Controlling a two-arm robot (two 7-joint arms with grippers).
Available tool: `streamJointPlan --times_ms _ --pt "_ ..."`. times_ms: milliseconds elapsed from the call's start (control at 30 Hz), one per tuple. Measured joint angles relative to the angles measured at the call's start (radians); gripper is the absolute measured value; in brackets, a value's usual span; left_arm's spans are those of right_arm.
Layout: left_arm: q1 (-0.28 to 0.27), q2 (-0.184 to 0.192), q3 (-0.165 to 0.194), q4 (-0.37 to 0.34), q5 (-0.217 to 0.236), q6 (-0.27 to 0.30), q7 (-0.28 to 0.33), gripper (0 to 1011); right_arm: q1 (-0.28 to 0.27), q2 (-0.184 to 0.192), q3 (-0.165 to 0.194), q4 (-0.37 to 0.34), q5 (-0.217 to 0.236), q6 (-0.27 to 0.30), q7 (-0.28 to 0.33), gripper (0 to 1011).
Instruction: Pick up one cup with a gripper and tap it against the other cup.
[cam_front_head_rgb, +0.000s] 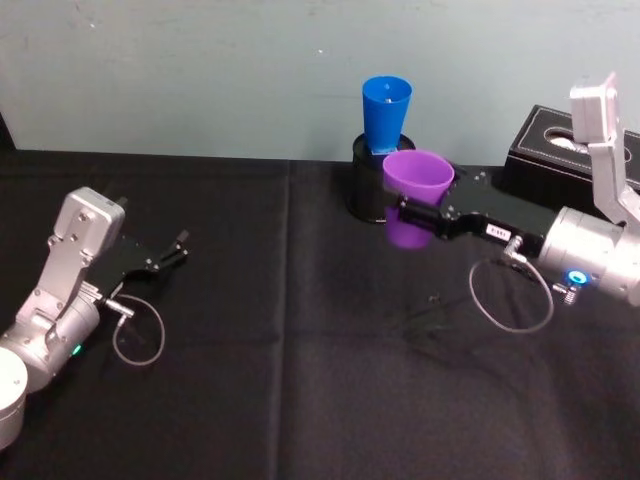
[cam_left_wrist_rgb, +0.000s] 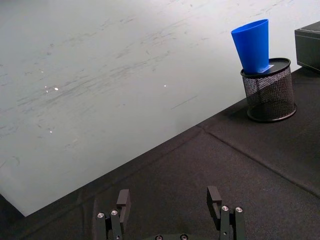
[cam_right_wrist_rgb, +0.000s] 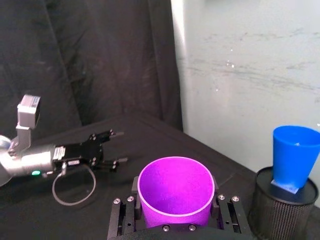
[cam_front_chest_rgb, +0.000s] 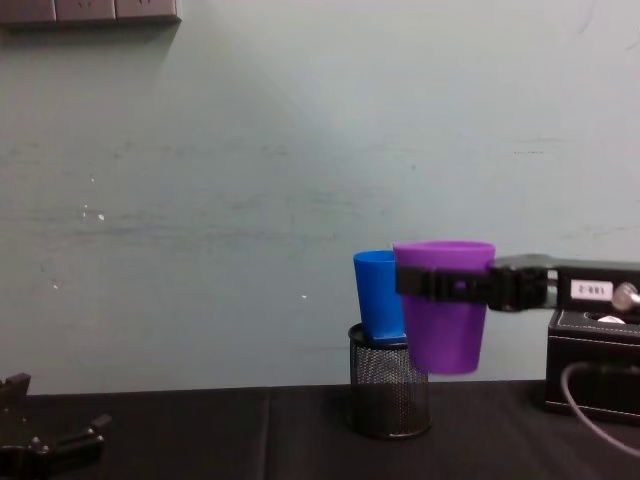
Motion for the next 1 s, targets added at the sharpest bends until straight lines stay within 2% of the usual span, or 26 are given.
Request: streamJointPlan --times_ms 467,1000 --pt "0.0 0.0 0.0 0.0 0.0 0.0 0.0 1005 -0.055 0.044 -0.036 -0.046 0.021 -0.028 -0.019 741" --pt "0.0 0.0 0.0 0.0 0.0 0.0 0.0 1005 -0.053 0.042 -0.034 -0.043 0.02 -0.027 -0.018 741"
